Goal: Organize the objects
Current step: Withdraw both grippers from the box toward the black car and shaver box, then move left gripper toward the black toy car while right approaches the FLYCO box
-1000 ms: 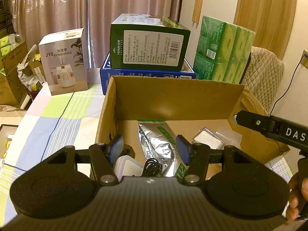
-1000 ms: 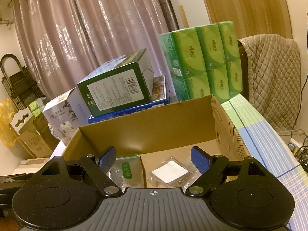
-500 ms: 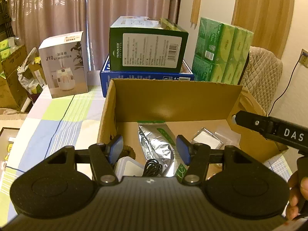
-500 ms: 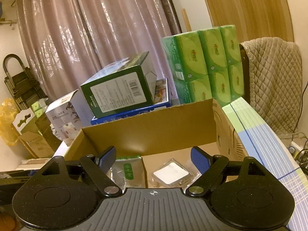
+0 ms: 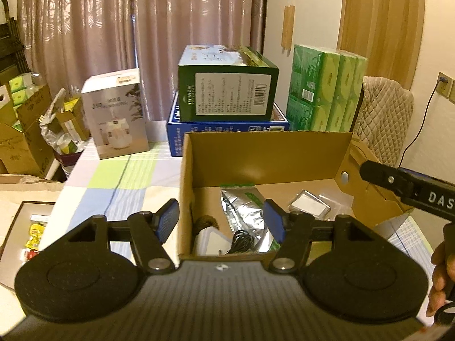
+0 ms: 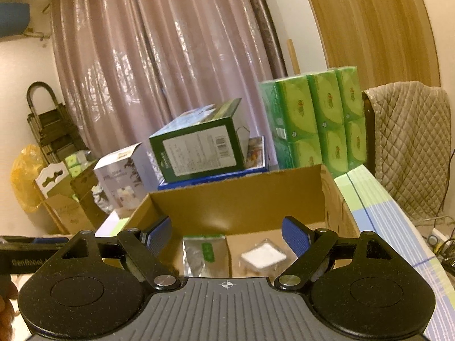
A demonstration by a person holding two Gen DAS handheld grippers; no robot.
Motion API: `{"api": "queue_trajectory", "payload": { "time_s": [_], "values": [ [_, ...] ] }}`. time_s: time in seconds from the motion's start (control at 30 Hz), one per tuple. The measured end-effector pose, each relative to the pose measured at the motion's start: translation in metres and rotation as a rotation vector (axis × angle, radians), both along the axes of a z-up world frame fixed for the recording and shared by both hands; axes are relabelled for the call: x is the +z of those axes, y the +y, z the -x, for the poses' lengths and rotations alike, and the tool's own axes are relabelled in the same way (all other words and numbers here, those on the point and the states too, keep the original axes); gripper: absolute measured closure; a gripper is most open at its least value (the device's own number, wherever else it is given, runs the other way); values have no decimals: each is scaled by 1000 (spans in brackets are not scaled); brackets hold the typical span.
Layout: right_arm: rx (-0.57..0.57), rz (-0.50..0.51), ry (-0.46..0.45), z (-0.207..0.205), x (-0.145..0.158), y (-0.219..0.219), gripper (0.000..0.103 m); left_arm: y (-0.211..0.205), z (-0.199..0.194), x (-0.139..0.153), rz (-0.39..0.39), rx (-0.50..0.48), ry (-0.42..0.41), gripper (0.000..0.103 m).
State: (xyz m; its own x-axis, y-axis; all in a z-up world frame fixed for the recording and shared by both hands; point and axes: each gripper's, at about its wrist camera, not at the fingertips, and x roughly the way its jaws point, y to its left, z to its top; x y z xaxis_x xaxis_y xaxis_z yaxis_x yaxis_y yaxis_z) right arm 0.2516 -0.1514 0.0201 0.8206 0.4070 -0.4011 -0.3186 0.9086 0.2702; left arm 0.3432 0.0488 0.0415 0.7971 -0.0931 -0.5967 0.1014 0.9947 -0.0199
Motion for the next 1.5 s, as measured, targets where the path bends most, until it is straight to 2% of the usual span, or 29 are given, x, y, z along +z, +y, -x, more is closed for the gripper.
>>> {"api": "queue_trajectory", "payload": {
  "time_s": [0.13, 0.37, 0.5, 0.63, 0.8, 0.97, 1.13, 1.27, 1.5],
  "values": [
    [34, 28, 19, 20, -6, 0, 21, 16, 21, -1, 6, 30, 4, 41],
    [109, 87, 110, 50, -29, 8, 21, 48, 51, -21, 27, 83, 70, 41],
    [156, 99, 181, 55, -45, 16, 21, 62, 64, -35, 27, 105, 108, 41],
    [180, 113, 249, 50, -60, 23, 21, 73, 67, -52, 72, 96, 154, 46],
    [174, 150, 266, 42, -69, 25, 21, 73, 65, -70, 53, 73, 207, 55],
    [172, 165, 312, 31, -80, 28, 22, 74, 59, -83, 75, 40, 244, 66],
    [179, 186, 347, 22, -90, 34, 23, 69, 50, -96, 127, -15, 276, 67],
    [174, 190, 360, 17, -92, 34, 23, 62, 44, -108, 107, -56, 302, 66],
    [146, 171, 362, 17, -87, 26, 23, 50, 42, -111, 128, -149, 304, 67]
  ]
}}
